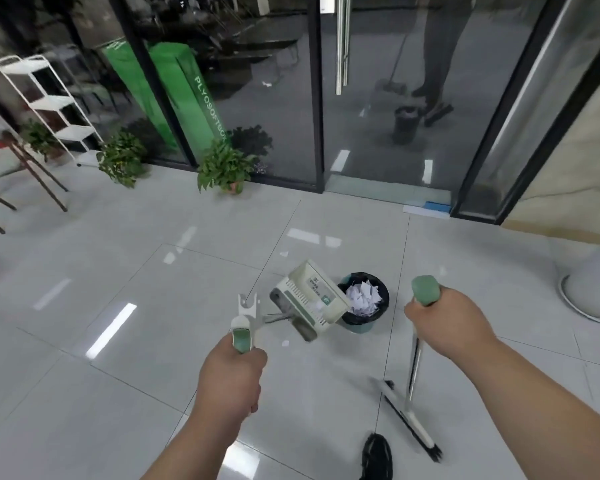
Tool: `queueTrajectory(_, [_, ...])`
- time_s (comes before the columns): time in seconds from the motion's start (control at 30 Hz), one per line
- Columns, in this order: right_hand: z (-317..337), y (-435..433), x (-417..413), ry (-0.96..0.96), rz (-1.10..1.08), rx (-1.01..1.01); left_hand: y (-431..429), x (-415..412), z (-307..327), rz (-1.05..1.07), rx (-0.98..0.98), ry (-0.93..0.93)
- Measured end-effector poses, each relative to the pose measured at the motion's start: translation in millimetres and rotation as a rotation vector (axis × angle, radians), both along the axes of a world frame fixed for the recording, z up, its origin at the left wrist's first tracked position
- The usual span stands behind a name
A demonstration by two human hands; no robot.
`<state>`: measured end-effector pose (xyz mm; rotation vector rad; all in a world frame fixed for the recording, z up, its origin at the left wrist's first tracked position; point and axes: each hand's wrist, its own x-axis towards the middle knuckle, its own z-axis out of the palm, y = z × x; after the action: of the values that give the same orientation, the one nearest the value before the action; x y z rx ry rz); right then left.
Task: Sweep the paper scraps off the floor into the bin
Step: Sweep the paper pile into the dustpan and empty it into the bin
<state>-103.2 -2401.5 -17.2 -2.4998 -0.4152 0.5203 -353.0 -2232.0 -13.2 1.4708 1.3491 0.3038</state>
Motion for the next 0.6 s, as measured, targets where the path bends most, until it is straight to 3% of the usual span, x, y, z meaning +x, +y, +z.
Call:
queueTrajectory(0.13, [3.0, 11.7, 57.7, 0.051, 0.02, 0.025, -10.2, 52.2, -2.4, -0.14, 0.175, 0.125])
queueTrajectory(0.37, [-4.5, 17.5, 128.3, 0.085, 0.021, 0.067, -31.2, 102.0, -31.0, -0.624, 0.474, 0.55])
queueTrajectory(0.6, [-13.1, 4.1, 154.5, 0.099, -0.012, 0.06, -32.6, 116.8, -48.5, -0.937, 0.756, 0.667])
